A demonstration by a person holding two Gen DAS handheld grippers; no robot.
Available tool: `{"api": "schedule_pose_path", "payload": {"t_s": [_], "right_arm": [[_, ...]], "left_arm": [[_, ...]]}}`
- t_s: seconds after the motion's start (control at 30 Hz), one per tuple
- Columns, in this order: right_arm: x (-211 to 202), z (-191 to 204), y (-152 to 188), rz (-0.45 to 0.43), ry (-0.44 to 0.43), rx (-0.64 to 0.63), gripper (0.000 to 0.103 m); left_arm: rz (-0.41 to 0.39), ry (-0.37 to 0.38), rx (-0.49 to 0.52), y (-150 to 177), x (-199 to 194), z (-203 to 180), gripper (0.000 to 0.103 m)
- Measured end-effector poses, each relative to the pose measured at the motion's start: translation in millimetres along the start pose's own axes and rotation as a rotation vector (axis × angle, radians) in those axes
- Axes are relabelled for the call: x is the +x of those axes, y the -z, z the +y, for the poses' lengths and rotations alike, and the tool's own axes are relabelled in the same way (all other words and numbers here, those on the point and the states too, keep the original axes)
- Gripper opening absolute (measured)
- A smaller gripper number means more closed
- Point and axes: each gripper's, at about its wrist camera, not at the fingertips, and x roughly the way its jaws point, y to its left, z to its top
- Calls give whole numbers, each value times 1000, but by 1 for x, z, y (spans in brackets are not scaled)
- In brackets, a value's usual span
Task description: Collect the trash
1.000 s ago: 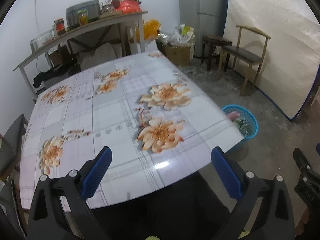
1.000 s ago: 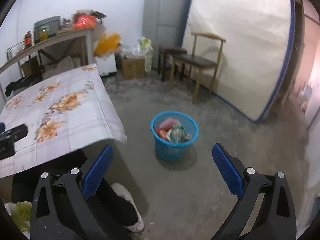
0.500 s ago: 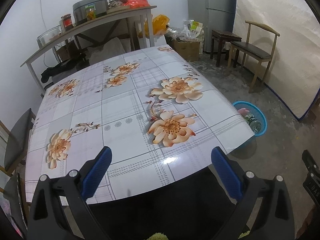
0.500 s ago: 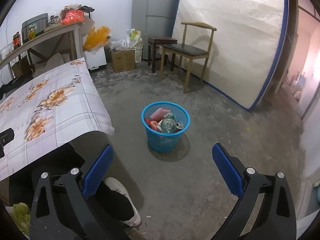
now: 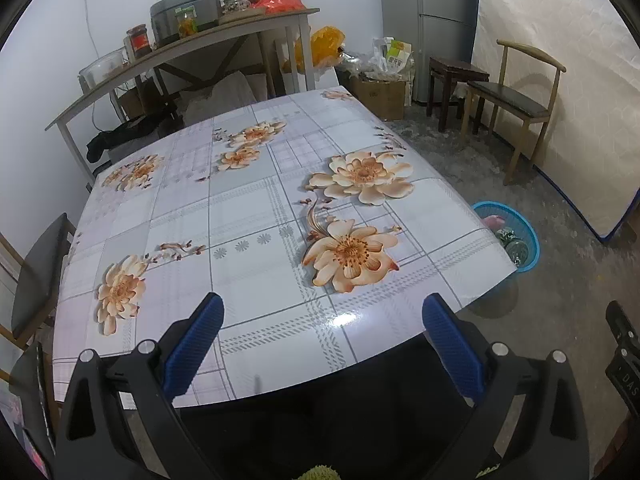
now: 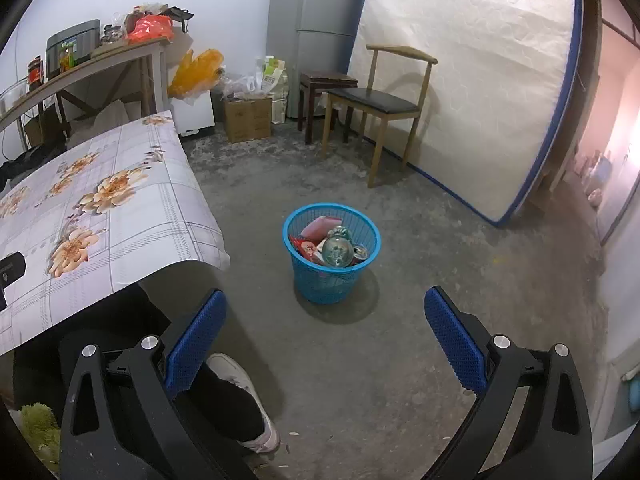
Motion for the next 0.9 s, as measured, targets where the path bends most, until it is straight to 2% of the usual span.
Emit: {"api": "schedule_pose_path", "payload": {"t_s": [0.27,0.9], "right_arm": [[2,-2,-1,5,-4,-3,95],[8,-8,-8,0,-8,-23,95]], "left_arm": [[36,5,-3,1,9,0,97],[38,8,-23,0,13,4,97]]}}
